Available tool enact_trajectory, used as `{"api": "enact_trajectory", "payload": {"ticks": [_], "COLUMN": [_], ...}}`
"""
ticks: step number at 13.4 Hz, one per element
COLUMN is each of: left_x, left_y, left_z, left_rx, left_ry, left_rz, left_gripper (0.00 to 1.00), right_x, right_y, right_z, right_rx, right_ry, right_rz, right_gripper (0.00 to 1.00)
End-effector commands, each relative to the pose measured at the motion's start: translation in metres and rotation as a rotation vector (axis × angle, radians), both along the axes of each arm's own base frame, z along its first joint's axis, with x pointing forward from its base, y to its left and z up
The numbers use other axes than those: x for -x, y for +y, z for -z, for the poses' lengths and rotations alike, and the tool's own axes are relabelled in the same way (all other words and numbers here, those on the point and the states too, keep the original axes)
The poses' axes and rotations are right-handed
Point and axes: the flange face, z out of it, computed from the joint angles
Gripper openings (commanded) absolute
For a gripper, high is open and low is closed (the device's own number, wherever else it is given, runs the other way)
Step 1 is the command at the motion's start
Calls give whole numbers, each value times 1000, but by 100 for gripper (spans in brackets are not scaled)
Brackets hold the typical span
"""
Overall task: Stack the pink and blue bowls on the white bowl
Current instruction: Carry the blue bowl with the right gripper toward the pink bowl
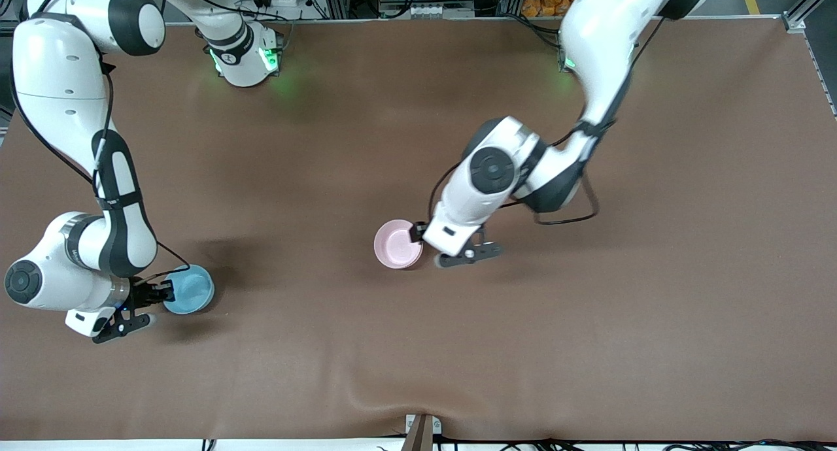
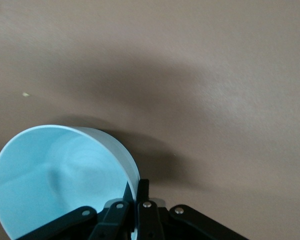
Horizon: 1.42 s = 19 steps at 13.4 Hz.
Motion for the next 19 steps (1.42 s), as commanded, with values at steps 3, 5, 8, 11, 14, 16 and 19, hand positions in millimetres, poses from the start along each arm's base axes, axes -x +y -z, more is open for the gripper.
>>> {"api": "enact_trajectory", "payload": {"ticks": [3,5,8,11,14,16,19], "left_x": [-1,4,2,1,8,16,21], "left_y": [72,90,134,184,226,248,283], "left_z": [-95,-124,-160,-195,-226,-246,-265], "left_rx": [-74,-106,-131,-142,-159,-168,-174], "left_ry": [17,2,3,-11,-6,-6,-14], "left_rz": [-46,-30,1,55,69,94,97], "left_gripper": [100,100,100,100,100,100,100], "right_x": [-9,-5,6,27,46,68,86], "right_y": [73,111,168,229,287,323,374], "right_z": [-71,-91,-108,-100,-94,-87,-88], "right_rx": [-55,-57,-74,-141,-195,-215,-205], "right_ry": [-13,13,35,86,84,72,91], "right_rz": [-59,-51,-77,9,85,165,280], "right_gripper": [0,0,0,0,0,0,0]}}
